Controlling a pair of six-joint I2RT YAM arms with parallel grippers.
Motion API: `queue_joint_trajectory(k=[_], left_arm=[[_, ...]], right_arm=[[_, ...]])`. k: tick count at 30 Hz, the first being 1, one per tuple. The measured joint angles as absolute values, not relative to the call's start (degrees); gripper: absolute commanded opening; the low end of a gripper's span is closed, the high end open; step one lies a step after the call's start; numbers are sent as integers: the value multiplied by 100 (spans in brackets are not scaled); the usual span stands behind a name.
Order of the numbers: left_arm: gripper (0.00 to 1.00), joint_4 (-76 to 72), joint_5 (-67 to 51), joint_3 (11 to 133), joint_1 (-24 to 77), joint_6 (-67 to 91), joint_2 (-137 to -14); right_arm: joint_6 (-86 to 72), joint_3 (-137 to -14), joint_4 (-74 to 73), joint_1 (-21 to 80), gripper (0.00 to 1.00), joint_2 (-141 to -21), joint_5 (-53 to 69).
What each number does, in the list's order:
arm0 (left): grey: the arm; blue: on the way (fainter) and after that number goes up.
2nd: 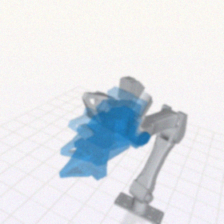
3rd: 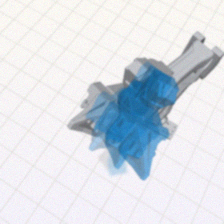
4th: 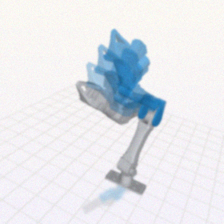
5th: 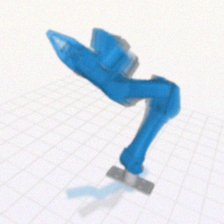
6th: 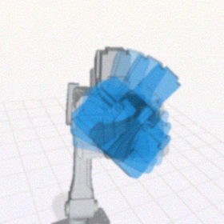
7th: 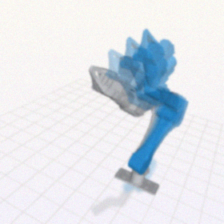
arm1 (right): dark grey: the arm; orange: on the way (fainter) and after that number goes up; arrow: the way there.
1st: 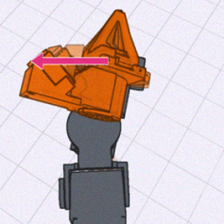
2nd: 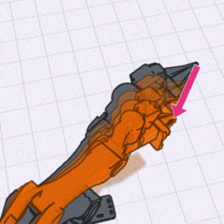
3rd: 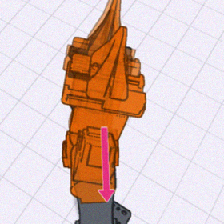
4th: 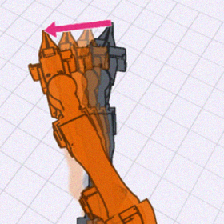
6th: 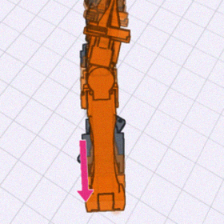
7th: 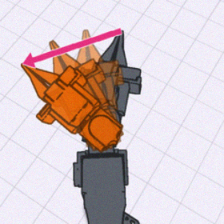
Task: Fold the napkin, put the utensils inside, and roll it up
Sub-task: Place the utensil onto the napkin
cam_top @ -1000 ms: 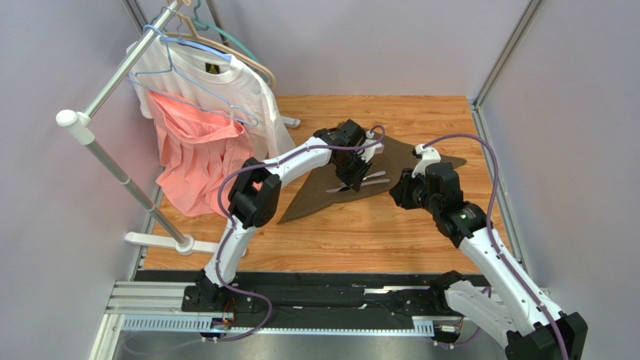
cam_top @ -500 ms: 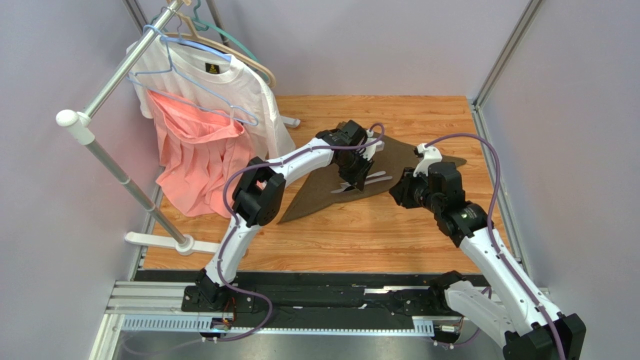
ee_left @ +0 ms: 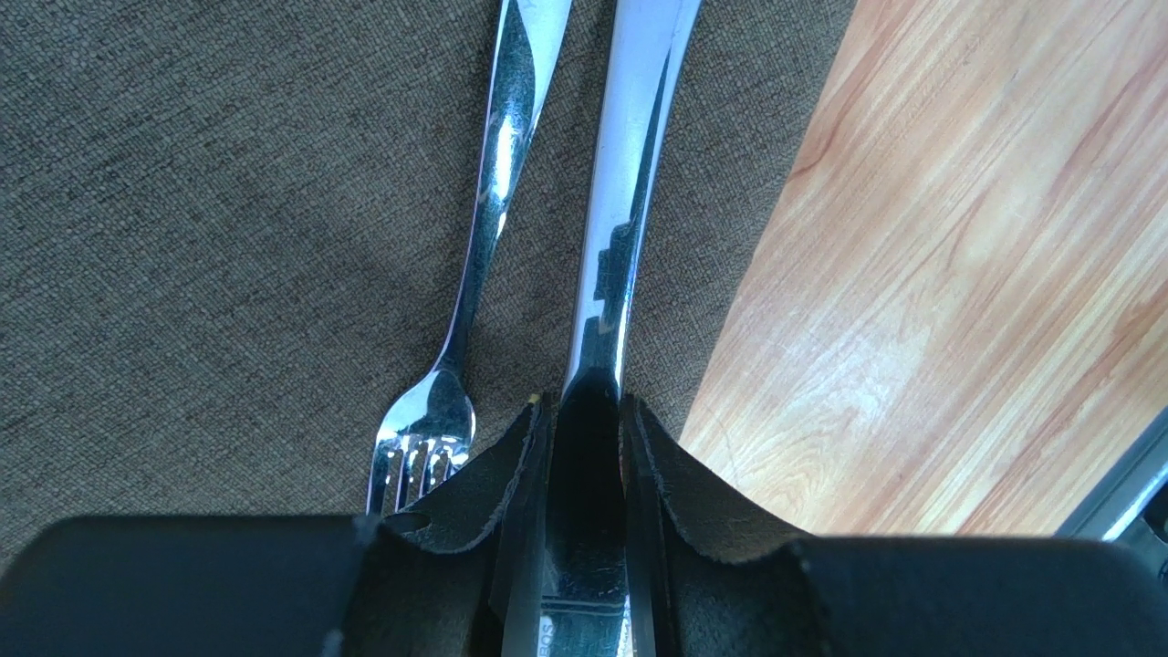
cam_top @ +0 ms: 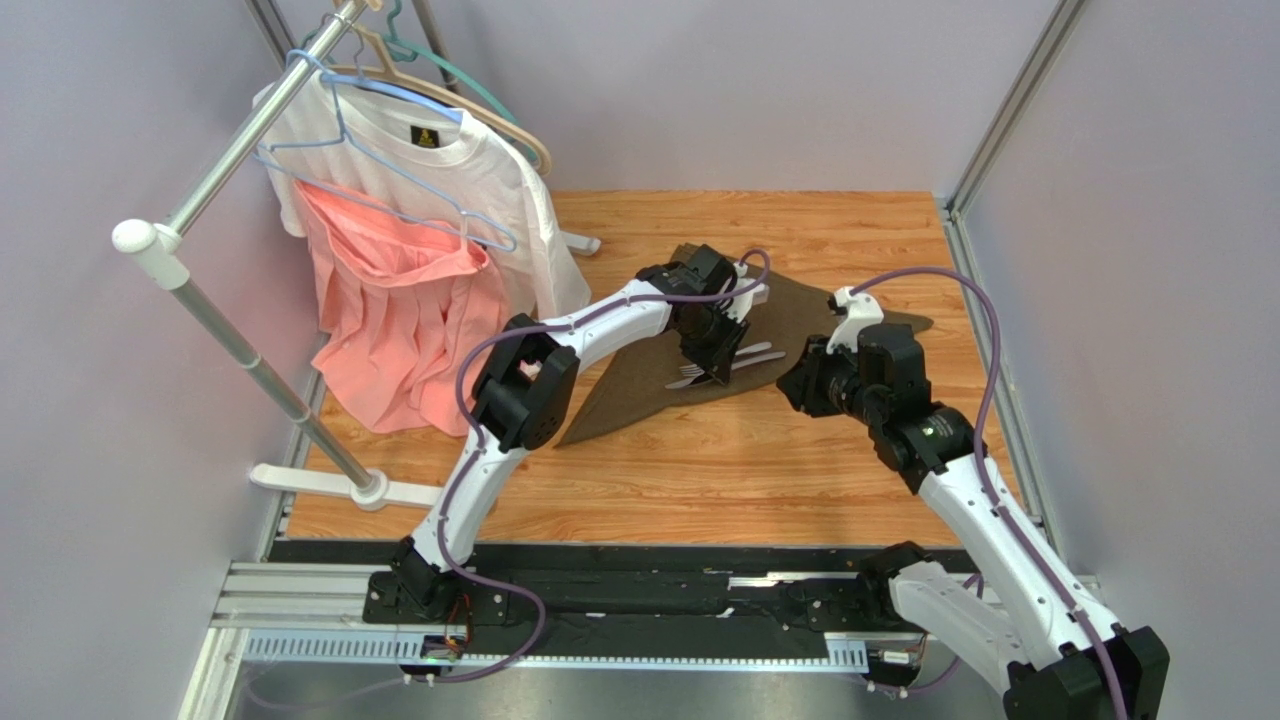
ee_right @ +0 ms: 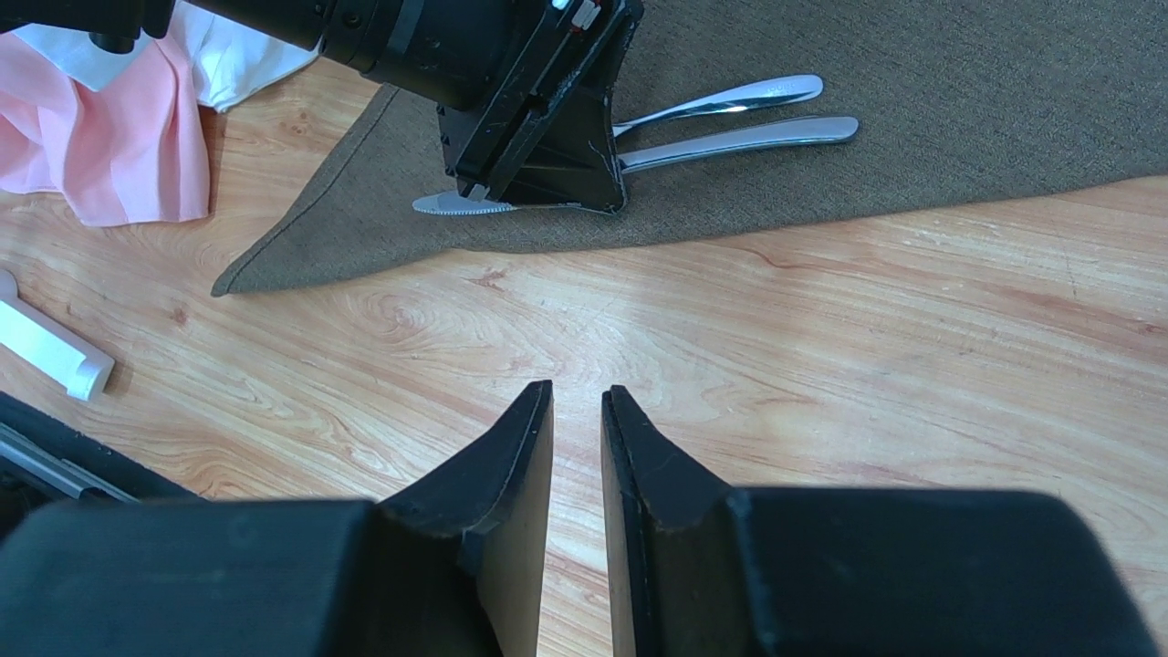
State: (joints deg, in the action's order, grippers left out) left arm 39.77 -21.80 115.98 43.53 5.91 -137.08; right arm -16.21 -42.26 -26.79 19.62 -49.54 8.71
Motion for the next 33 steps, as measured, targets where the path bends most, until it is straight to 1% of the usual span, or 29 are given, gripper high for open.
queue_joint_trajectory(k=[3,6,7,9,10,15,16,18,19,20,22,26,33], left_arm=[[0,3972,-2165,11603,4353,591,-13708],[4,3966,-2150,11605,4353,591,-13710],[9,3968,-2150,11607,4353,591,-13710],[14,3962,-2150,11609,4353,591,-13710],[20,3962,-2150,11609,4353,591,-13710],[32,3959,-2150,11609,4353,587,-13708],[37,3959,-2150,11609,4353,587,-13708],[39,3957,-2150,11609,4353,580,-13708],[43,3946,-2152,11609,4353,582,-13708],[46,3938,-2152,11609,4353,574,-13708],[48,3905,-2156,11609,4353,563,-13708],[49,3826,-2158,11609,4353,569,-13708],[55,3706,-2156,11515,4359,569,-13627]], right_arm=[[-1621,-4226,-2663,1940,23,-4954,910],[-1621,-4226,-2652,1929,23,-4958,928],[-1621,-4226,-2644,1929,23,-4965,941],[-1621,-4224,-2617,1929,24,-4982,963],[-1621,-4224,-2611,1929,23,-4987,969],[-1621,-4213,-2582,1905,23,-5026,1013],[-1621,-4209,-2582,1903,23,-5041,1015],[-1621,-4202,-2587,1903,23,-5054,1020],[-1621,-4202,-2585,1903,23,-5057,1022],[-1621,-4202,-2582,1903,24,-5057,1028],[-1621,-4202,-2582,1903,23,-5057,1046],[-1623,-4202,-2582,1892,24,-5057,1061],[-1621,-4202,-2585,1874,24,-5057,1055]])
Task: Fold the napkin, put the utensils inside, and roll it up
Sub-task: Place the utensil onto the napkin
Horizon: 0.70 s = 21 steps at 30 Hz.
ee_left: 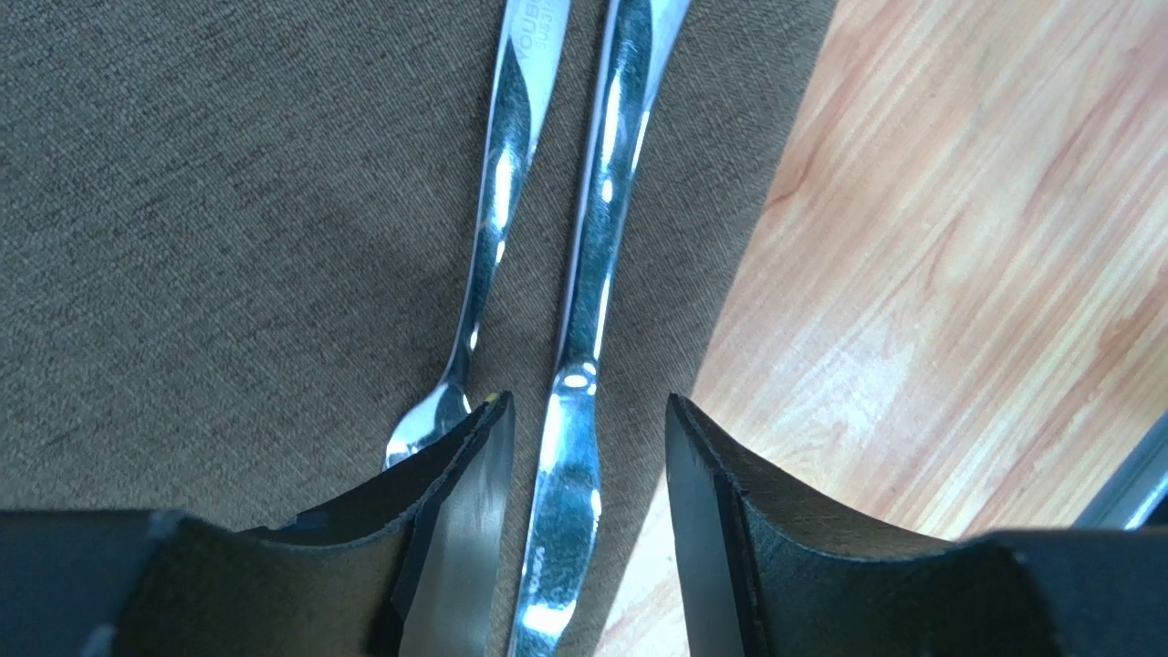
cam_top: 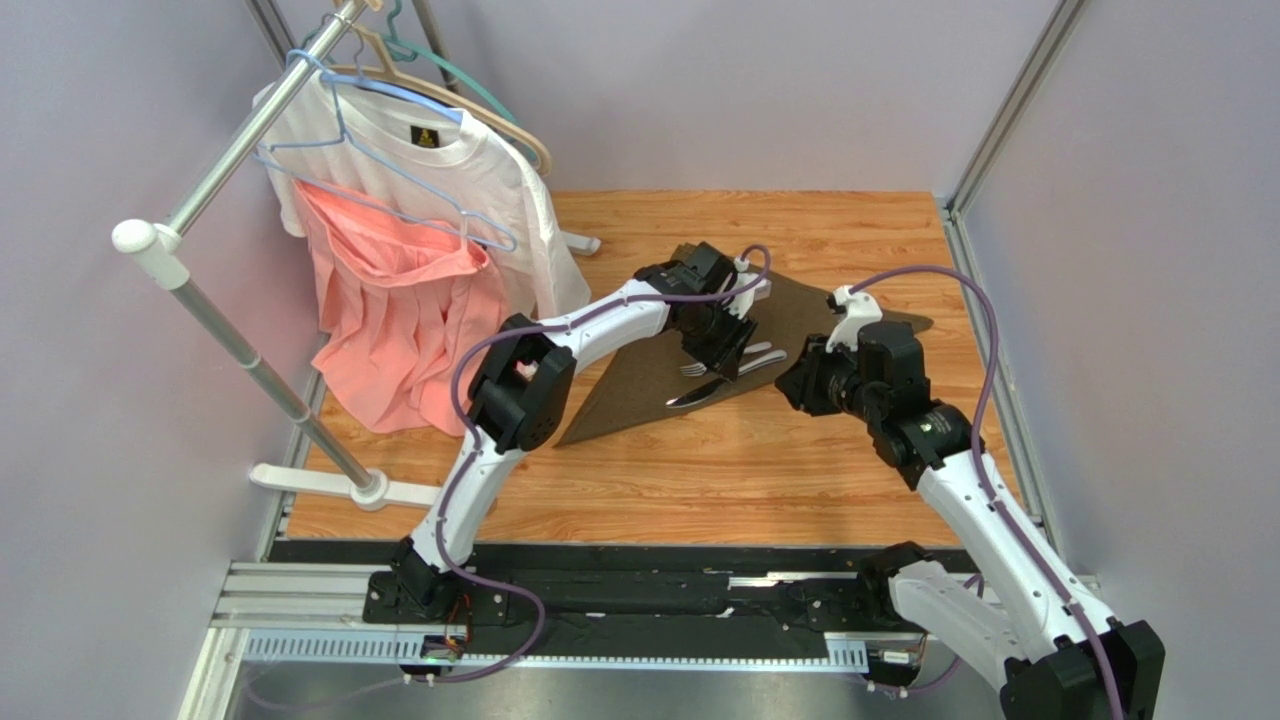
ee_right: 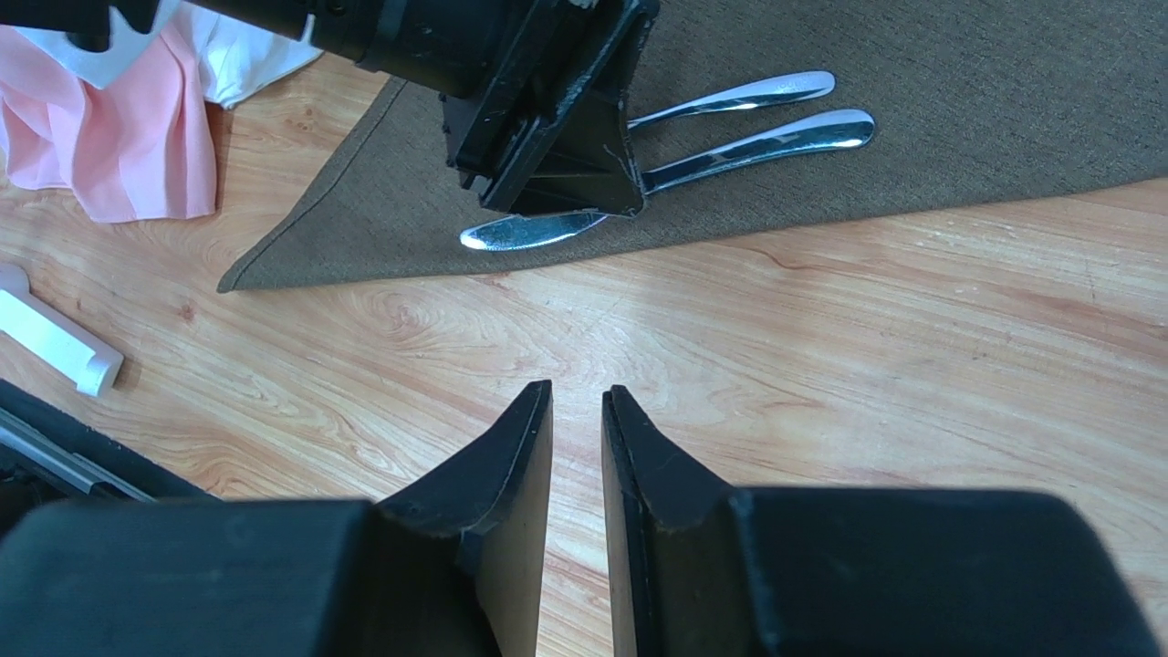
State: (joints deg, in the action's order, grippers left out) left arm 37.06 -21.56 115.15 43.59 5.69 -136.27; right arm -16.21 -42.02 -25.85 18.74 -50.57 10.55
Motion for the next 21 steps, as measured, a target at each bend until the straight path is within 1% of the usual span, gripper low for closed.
queue_joint_trajectory(k=[3,4,8,15,21], left_arm=[[58,3621,-2147,11268,4375,567,-13378],[61,3570,-2143,11109,4379,569,-13227],[62,3336,-2078,10228,4383,580,-12313],[70,3146,-2016,8576,4141,674,-10082],[70,3138,-2018,7618,3463,878,-8665]], right_arm=[[-1623,-4202,-2587,1831,24,-5057,1033],[-1625,-4204,-2587,1815,25,-5063,1022],[-1684,-4235,-2589,1789,27,-5325,969],[-1890,-4541,-2453,1820,27,-6298,823],[-2062,-5006,-2023,2276,27,-7472,624]])
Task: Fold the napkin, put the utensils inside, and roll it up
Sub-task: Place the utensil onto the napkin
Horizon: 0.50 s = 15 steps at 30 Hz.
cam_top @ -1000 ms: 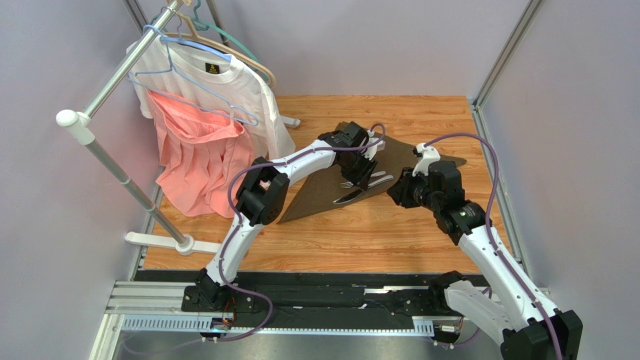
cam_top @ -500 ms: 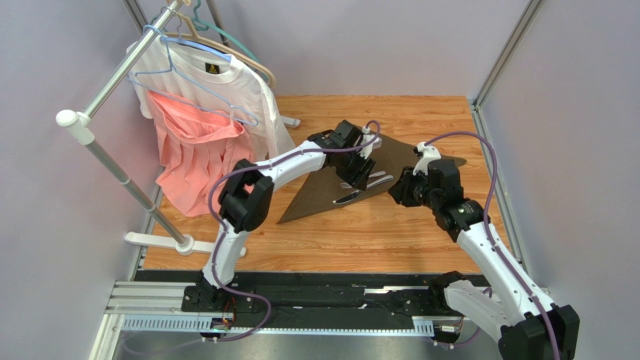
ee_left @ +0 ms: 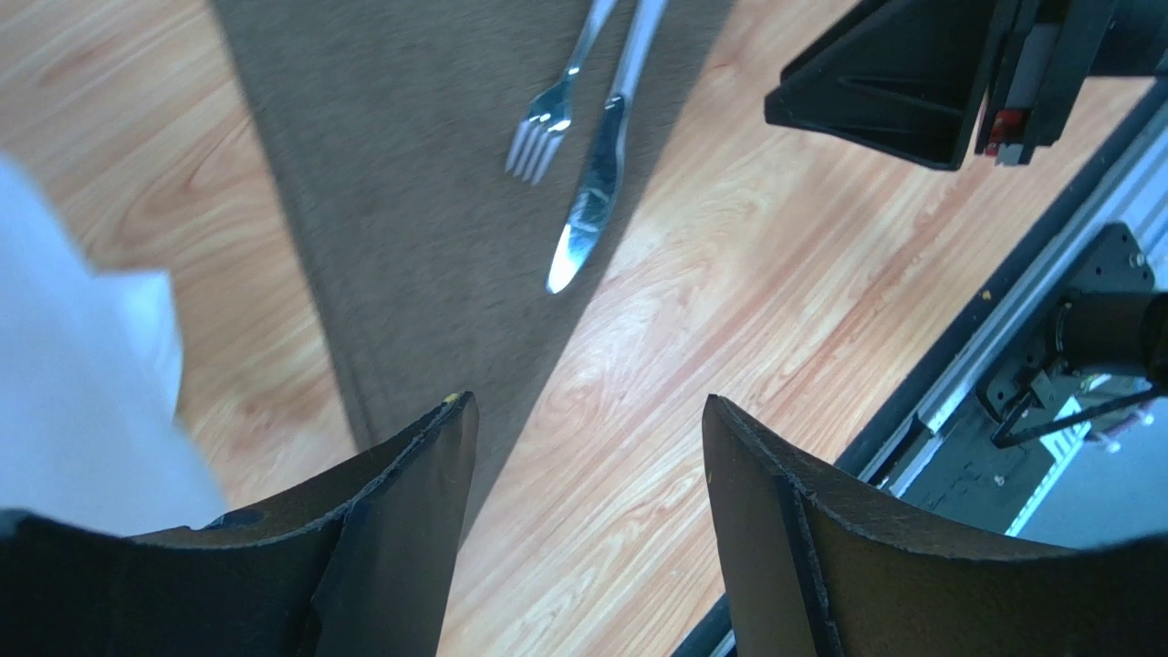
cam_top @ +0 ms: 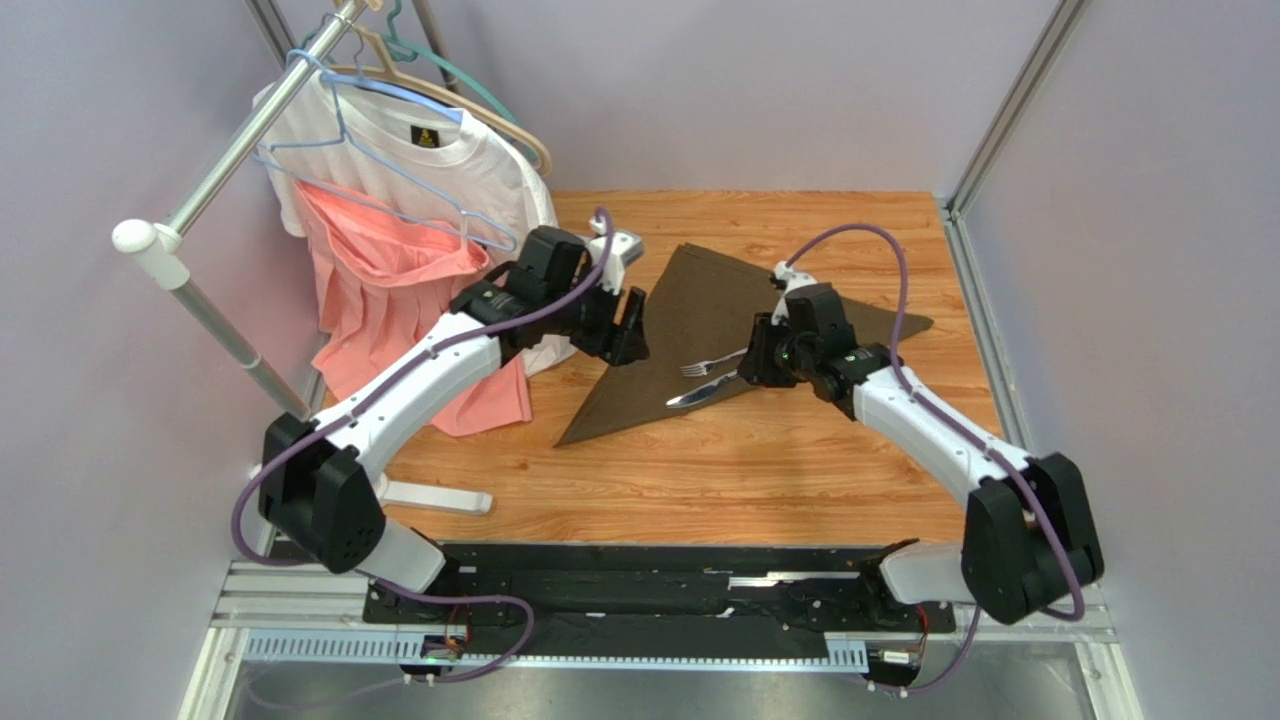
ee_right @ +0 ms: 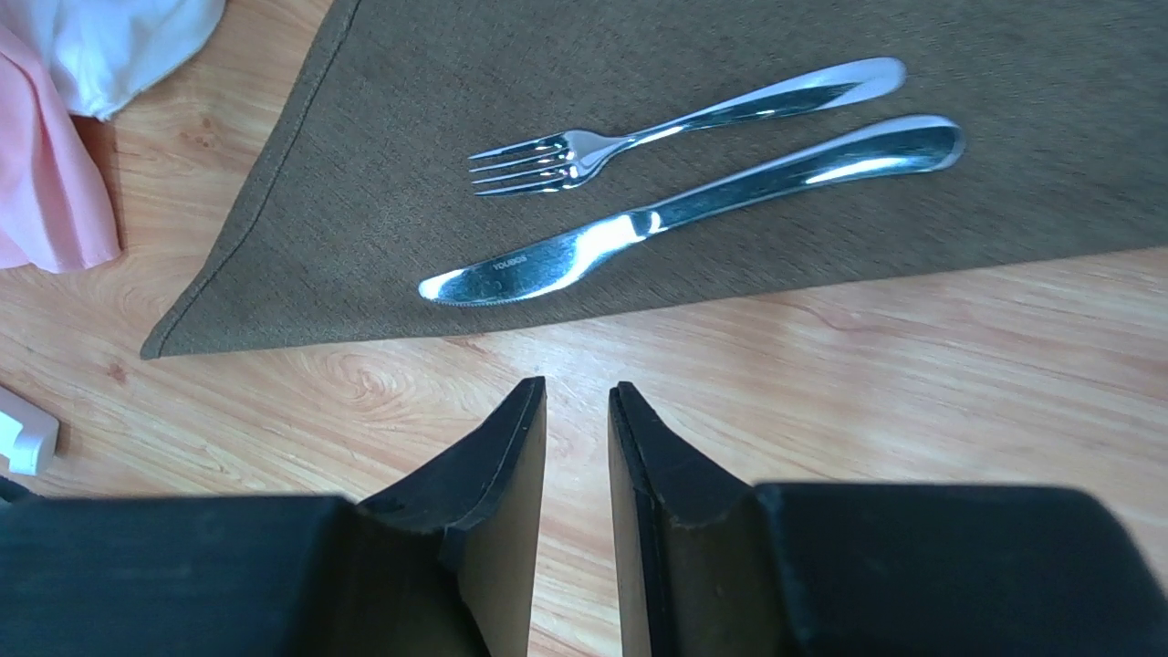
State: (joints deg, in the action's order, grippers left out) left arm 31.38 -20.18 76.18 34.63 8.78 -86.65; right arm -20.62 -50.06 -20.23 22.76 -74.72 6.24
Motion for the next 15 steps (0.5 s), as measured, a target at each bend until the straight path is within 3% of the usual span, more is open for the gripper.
queue_joint_trajectory(k=[6,15], left_arm=[[69,2845,-2084,6737,3024,1278,-8156],[64,1105,-2309,5212,3041,2311,-8167]], right_arm=[[-2368,-5096,-1793,2718,27,-8173,296],[-2655,-5262,-1295,3105,25,-9266,228]])
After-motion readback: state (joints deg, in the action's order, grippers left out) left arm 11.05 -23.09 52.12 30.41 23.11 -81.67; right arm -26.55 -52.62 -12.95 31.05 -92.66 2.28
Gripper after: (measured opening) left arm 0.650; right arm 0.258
